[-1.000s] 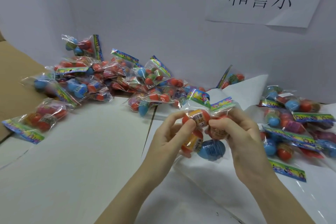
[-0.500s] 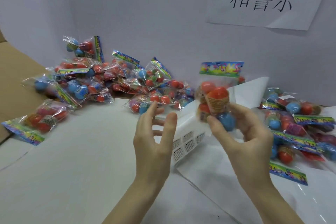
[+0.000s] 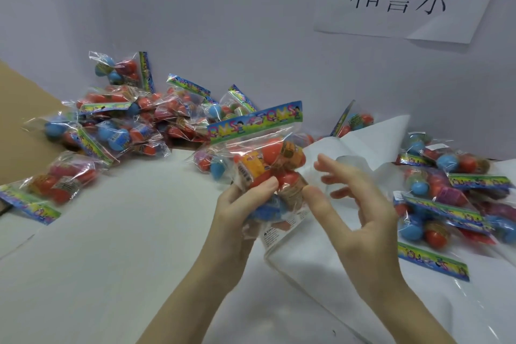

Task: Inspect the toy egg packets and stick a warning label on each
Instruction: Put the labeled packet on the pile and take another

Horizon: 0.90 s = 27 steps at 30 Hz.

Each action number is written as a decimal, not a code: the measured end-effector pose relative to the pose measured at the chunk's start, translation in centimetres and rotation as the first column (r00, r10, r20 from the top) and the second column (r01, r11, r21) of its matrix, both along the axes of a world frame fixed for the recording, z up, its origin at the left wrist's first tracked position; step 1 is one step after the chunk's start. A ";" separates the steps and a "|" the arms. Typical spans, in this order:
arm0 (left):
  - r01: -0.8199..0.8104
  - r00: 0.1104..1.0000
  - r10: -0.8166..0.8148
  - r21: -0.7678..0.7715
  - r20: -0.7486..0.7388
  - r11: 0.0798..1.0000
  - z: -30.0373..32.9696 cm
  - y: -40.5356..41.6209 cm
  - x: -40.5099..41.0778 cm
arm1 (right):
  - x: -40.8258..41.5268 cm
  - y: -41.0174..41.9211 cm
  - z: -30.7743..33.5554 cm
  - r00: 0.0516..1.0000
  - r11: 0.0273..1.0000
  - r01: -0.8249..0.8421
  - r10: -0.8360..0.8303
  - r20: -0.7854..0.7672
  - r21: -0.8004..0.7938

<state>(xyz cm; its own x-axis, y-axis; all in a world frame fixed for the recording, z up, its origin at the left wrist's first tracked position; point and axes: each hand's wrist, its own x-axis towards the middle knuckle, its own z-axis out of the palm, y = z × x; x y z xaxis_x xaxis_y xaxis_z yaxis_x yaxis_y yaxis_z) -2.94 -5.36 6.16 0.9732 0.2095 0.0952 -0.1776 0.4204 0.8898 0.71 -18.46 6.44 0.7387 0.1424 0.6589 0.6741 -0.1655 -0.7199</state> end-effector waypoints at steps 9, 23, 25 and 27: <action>-0.018 0.998 0.017 -0.003 -0.053 1.000 0.4 0.1 0.3 | 0.3 0.1 0.1 0.939 0.928 -0.126 0.225 -0.259 0.351; 0.135 0.990 -0.139 -0.093 -0.034 0.986 0.1 0.6 0.2 | 0.4 -0.4 0.2 0.995 0.968 0.103 -0.103 -0.010 0.229; 0.150 0.987 -0.154 -0.092 -0.040 0.984 0.1 0.7 0.2 | 0.6 -0.5 0.2 0.995 0.986 0.079 -0.087 0.047 0.147; 0.197 0.980 -0.199 -0.079 -0.013 0.977 0.2 1.0 0.1 | 0.9 -0.8 0.2 0.993 0.995 0.052 -0.061 0.102 0.085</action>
